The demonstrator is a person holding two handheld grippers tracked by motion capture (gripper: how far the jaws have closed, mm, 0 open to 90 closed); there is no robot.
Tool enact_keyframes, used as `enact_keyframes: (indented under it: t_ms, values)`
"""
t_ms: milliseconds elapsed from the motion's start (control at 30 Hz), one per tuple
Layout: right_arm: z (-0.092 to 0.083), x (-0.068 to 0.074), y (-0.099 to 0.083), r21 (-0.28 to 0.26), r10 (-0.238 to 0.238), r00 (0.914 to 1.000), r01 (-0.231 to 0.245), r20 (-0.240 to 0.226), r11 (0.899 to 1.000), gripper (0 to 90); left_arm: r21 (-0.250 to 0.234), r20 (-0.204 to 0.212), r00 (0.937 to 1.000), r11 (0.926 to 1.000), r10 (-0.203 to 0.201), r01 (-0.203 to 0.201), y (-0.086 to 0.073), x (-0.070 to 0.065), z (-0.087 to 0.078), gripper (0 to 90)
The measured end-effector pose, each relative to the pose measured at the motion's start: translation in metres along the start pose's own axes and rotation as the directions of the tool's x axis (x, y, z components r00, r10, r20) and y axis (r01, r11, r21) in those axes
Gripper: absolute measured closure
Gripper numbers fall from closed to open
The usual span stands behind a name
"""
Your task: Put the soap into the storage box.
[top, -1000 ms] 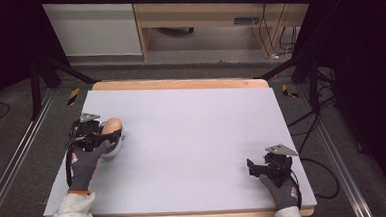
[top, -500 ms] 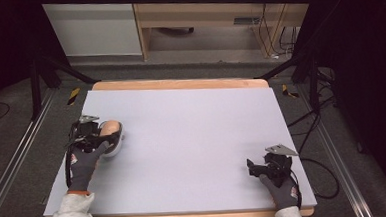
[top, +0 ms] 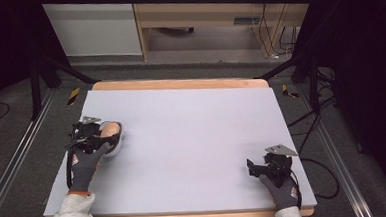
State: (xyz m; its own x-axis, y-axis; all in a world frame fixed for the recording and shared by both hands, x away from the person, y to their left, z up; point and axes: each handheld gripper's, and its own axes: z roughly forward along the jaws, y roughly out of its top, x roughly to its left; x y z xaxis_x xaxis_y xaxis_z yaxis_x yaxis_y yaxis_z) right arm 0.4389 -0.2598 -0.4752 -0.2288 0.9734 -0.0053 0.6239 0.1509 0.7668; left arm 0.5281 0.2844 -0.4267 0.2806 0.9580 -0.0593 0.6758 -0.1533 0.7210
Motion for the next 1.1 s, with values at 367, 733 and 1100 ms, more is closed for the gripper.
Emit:
enact_keyframes:
  t_ms: [367,733,1100]
  values:
    - [0.000,0.000,0.000,0.001,-0.005,1.0000,0.005,-0.002,1.000,5.4,0.003,-0.004,1.0000,1.0000,-0.006,0.006,-0.001,0.002,0.000,31.2]
    - [0.000,0.001,0.000,0.003,-0.003,1.0000,0.003,-0.001,1.000,5.4,0.006,-0.009,1.0000,1.0000,0.004,-0.004,-0.001,0.001,0.001,31.2]
    - [0.000,0.001,0.000,0.002,-0.003,1.0000,0.003,-0.001,1.000,5.4,-0.054,0.026,0.9996,0.9985,0.011,-0.010,0.003,-0.006,-0.010,31.3]
